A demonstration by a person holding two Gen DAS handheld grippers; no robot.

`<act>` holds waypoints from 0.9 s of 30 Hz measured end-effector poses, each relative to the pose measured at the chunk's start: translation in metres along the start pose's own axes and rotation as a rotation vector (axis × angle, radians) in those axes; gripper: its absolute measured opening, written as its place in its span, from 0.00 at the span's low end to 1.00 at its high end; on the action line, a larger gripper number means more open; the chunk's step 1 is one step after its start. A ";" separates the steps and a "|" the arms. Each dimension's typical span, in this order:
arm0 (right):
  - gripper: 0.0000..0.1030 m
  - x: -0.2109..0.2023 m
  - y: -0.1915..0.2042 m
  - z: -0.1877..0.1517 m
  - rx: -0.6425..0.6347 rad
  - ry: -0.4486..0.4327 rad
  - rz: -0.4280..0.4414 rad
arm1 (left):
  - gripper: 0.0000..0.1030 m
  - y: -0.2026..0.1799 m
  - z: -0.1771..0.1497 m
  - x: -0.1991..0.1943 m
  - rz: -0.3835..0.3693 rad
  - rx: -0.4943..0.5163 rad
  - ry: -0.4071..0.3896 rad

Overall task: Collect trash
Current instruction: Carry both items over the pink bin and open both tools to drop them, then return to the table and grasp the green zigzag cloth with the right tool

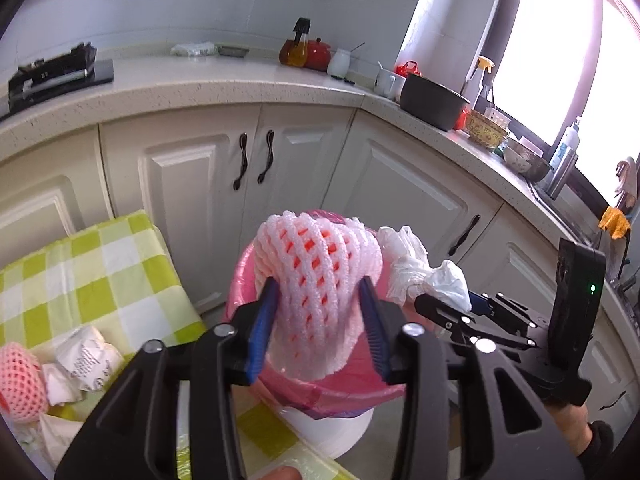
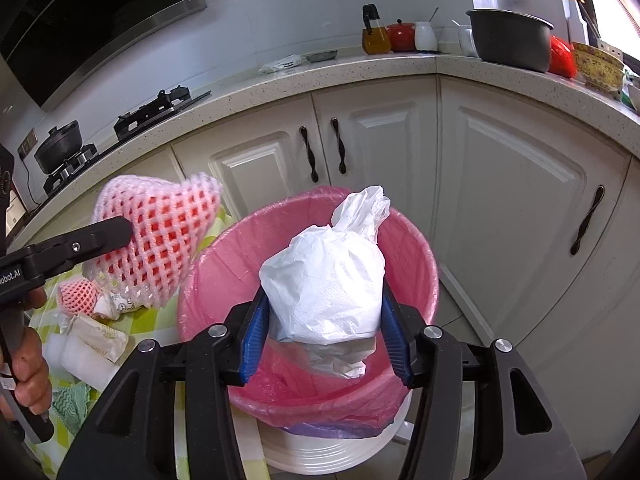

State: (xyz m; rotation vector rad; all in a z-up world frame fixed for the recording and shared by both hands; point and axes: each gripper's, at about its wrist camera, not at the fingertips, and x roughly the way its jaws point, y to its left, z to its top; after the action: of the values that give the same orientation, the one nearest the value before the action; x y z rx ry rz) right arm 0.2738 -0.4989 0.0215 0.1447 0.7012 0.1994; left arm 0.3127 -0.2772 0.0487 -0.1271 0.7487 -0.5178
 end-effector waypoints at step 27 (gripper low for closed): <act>0.78 -0.076 0.108 -0.075 -0.059 -0.111 0.139 | 0.70 0.121 -0.107 -0.229 0.313 -0.091 -0.231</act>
State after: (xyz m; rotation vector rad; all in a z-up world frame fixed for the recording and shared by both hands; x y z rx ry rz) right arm 0.1544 -0.4069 0.0337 0.1473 0.5743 0.3424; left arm 0.1487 -0.0518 0.0765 -0.1488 0.5525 -0.1669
